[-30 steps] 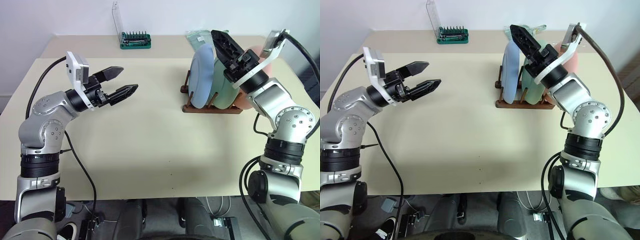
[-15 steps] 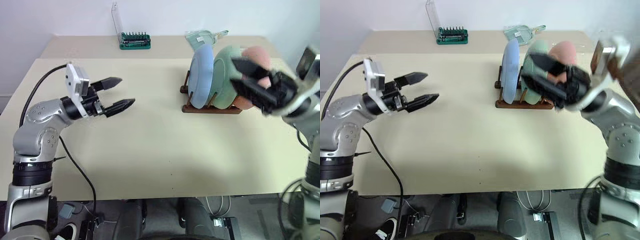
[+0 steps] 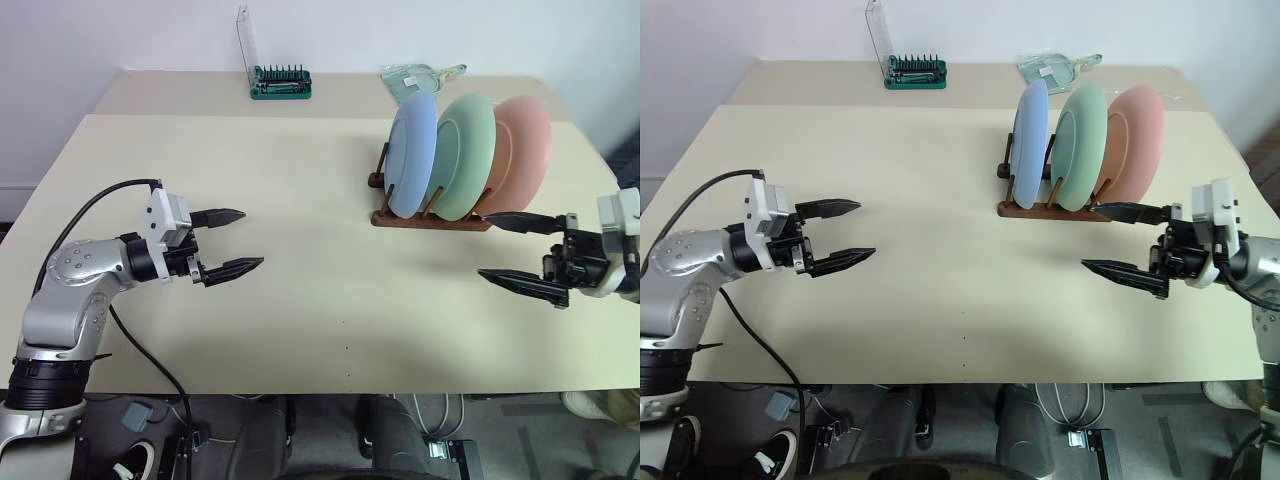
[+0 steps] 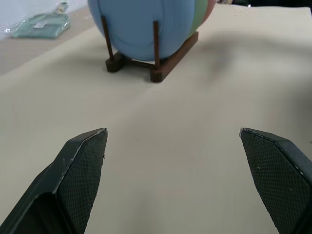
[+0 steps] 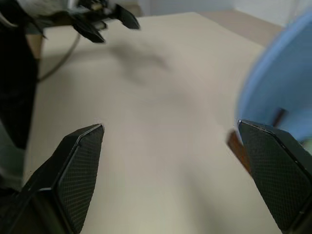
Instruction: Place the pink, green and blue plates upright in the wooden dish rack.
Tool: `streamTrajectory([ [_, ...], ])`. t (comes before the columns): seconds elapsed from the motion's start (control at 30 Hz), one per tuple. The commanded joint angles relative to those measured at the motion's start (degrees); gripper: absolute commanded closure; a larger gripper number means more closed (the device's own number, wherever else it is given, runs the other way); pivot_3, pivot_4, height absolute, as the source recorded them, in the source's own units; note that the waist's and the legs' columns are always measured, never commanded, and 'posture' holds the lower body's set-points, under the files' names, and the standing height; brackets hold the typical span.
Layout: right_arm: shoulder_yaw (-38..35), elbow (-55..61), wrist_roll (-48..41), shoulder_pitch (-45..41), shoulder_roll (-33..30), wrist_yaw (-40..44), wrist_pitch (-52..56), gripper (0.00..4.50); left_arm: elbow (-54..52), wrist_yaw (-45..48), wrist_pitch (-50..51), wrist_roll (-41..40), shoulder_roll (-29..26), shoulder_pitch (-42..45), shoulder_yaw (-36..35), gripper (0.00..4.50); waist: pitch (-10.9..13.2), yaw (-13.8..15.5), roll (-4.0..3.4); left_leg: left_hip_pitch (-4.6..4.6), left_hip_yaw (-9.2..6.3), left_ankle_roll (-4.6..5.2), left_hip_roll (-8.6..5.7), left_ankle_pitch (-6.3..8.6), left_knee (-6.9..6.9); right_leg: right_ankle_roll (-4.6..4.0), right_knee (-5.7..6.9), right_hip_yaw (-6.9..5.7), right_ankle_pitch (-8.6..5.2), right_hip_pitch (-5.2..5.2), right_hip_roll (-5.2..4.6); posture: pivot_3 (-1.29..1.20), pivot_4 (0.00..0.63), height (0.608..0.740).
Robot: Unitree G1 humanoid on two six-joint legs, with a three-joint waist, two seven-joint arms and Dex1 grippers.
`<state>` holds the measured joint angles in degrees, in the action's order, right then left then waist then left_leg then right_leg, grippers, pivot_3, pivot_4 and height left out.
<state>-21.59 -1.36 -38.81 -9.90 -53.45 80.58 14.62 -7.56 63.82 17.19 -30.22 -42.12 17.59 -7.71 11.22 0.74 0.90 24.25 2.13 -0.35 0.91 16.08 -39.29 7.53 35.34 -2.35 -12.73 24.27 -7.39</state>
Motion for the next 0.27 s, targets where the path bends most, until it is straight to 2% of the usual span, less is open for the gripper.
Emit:
streamTrajectory([
  [0.03, -2.6, 1.8, -1.0, 0.0, -0.9, 0.0, 0.0, 0.03, 0.2, 0.1, -0.6, -1.0, 1.0, 1.9, -0.2, 0.00, 0.0, 0.0, -0.01, 0.00, 0.01, 0.00, 0.00, 0.00, 0.00, 0.00, 0.00, 0.00, 0.00, 0.00, 0.00, 0.00, 0.150, 0.724],
  [0.27, -3.5, 5.8, -1.7, 0.1, -0.7, -2.9, 2.2, 0.03, 1.8, -0.6, -0.6, -0.6, 4.6, 4.4, 1.2, 0.00, 0.0, 0.0, -0.01, -0.05, 0.00, -0.03, 0.00, -0.02, 0.00, 0.00, 0.04, 0.00, 0.00, -0.03, 0.01, 0.00, 0.150, 0.724],
])
